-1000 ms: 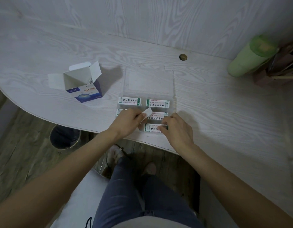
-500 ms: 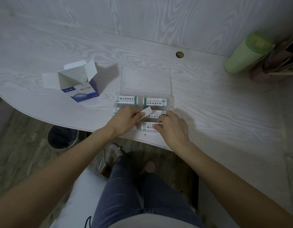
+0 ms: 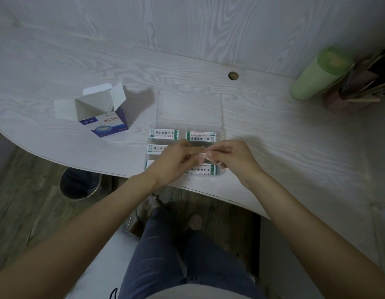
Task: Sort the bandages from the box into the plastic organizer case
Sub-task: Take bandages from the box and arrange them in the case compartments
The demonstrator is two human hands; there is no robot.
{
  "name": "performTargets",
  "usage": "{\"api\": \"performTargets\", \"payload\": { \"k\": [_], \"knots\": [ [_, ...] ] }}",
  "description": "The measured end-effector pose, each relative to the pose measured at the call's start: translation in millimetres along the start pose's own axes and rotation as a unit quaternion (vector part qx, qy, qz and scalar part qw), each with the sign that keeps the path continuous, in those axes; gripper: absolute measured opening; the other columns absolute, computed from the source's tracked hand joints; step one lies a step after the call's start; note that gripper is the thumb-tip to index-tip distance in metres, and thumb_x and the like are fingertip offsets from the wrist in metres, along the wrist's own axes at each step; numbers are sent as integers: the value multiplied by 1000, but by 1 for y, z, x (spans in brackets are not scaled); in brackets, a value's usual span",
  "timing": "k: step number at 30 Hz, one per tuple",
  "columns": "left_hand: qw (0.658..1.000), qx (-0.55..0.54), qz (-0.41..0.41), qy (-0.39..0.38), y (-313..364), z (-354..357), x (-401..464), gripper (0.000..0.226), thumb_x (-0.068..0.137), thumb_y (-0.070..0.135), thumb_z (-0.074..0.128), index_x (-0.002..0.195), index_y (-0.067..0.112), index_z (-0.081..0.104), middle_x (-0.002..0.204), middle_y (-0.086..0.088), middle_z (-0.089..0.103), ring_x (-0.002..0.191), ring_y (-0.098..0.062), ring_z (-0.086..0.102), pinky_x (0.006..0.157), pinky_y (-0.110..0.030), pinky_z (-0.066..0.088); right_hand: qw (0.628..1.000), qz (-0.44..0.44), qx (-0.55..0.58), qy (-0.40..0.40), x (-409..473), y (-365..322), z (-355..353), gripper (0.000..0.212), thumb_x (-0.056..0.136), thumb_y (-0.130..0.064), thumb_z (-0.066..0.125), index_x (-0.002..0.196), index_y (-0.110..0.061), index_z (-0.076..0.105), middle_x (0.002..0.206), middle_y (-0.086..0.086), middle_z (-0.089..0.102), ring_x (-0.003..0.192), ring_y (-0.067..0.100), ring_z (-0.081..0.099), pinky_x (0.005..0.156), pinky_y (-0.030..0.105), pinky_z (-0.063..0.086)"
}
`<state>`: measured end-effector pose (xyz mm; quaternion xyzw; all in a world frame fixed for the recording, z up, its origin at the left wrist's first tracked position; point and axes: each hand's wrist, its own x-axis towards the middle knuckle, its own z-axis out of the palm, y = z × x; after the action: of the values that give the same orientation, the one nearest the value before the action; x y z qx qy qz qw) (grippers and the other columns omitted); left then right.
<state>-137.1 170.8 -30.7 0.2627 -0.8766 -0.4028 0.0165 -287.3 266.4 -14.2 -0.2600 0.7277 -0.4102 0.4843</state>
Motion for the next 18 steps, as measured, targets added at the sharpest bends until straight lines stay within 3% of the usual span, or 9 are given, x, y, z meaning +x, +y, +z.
{"api": "performTargets", "payload": {
  "k": [2, 5, 8, 12, 16, 18],
  "knots": [
    [999, -21, -25, 2, 1, 0, 0, 43, 93, 37, 53, 131, 19, 55, 91, 6, 48, 77, -6, 49, 66, -9, 34, 1000, -13, 1, 16, 2, 5, -4, 12, 81, 1, 70, 80, -11, 71, 74, 1, 69, 55, -1, 59, 53, 12, 45],
    [999, -23, -34, 13, -3, 1, -2, 30, 94, 25, 56, 123, 24, 62, 89, 5, 53, 78, -10, 52, 69, -19, 39, 999, -24, -16, 43, 3, 13, -5, 15, 78, -1, 73, 76, -16, 70, 77, 0, 70, 57, -2, 61, 54, 11, 46],
    [998, 36, -55, 18, -7, 6, -2, 27, 92, 17, 58, 118, 19, 66, 97, -5, 60, 82, -16, 54, 71, -22, 35, 993, -46, -98, 55, 2, 23, 1, 7, 79, -9, 75, 80, -15, 71, 77, -3, 70, 63, 0, 63, 61, 11, 50],
    [992, 105, -65, -3, -3, 13, -2, 29, 93, 19, 57, 121, 16, 65, 110, -8, 60, 99, -23, 57, 82, -23, 39, 969, -77, -223, 70, 3, 32, 11, 6, 82, -14, 73, 87, -11, 73, 78, -3, 68, 67, -2, 58, 62, 4, 42],
    [984, 164, -64, -15, -3, 16, -1, 27, 95, 22, 54, 119, 22, 66, 113, -6, 57, 108, -23, 52, 85, -29, 41, 937, -91, -330, 66, 4, 35, 15, 10, 87, -16, 67, 94, -10, 71, 91, 5, 69, 83, 16, 63, 77, 32, 52],
    [981, 185, -63, -10, -5, 16, -1, 27, 94, 24, 55, 119, 24, 66, 111, -5, 57, 109, -22, 49, 84, -28, 39, 920, -95, -377, 59, 4, 34, 16, 12, 89, -18, 65, 94, -9, 71, 92, 6, 66, 86, 20, 61, 76, 37, 51]
  ]
}}
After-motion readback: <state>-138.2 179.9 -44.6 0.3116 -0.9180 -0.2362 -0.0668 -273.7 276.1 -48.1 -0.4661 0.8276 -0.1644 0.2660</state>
